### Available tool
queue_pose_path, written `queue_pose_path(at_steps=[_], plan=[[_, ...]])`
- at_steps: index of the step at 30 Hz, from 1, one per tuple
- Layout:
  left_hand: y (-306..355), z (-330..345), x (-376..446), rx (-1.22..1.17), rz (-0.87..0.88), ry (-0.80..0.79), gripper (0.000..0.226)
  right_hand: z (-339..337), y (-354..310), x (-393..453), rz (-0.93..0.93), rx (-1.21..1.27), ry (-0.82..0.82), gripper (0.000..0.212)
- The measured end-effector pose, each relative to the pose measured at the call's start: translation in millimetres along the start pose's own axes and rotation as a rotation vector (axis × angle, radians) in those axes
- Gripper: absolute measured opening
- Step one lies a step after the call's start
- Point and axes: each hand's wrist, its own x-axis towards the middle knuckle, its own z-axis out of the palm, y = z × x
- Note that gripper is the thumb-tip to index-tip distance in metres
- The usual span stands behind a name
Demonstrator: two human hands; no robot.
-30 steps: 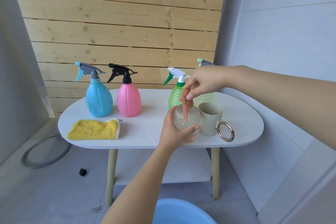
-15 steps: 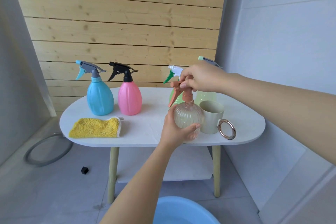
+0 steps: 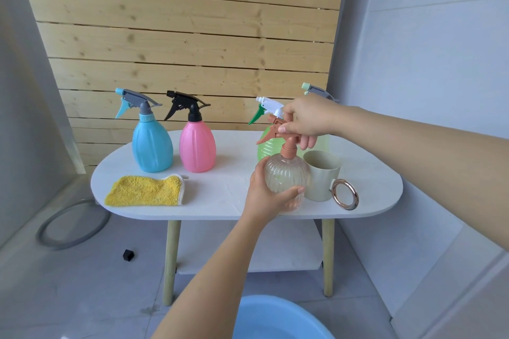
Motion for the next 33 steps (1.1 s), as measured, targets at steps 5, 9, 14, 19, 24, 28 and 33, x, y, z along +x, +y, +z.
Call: queue_pose_path(at_steps=[5, 9, 14, 19, 24, 28, 33], plan=[[0, 0, 0, 0.000, -0.013, 0.001, 0.087, 5, -1, 11, -0.007, 0.061, 0.051, 0.026], [-2, 0, 0, -0.015, -0.006, 0.004, 0.086, 4, 5, 10, -0.041, 0.087, 0.022, 0.018], [-4, 1, 0, -0.028, -0.007, 0.013, 0.085, -6, 18, 12, -0.080, 0.104, -0.162, 0.042], [-5, 1, 0, -0.024, -0.017, 0.009, 0.087, -11, 18, 12, -0.079, -0.024, -0.202, 0.043], [-4, 0, 0, -0.024, -0.016, 0.009, 0.087, -17, 11, 8, -0.105, -0.240, -0.096, 0.029], [-6, 1, 0, -0.019, -0.004, 0.015, 0.088, -13, -2, 9, 0.006, -0.392, -0.001, 0.048], [-8, 1, 0, -0.020, -0.007, 0.014, 0.088, -2, -8, 7, 0.025, -0.175, 0.014, 0.033]])
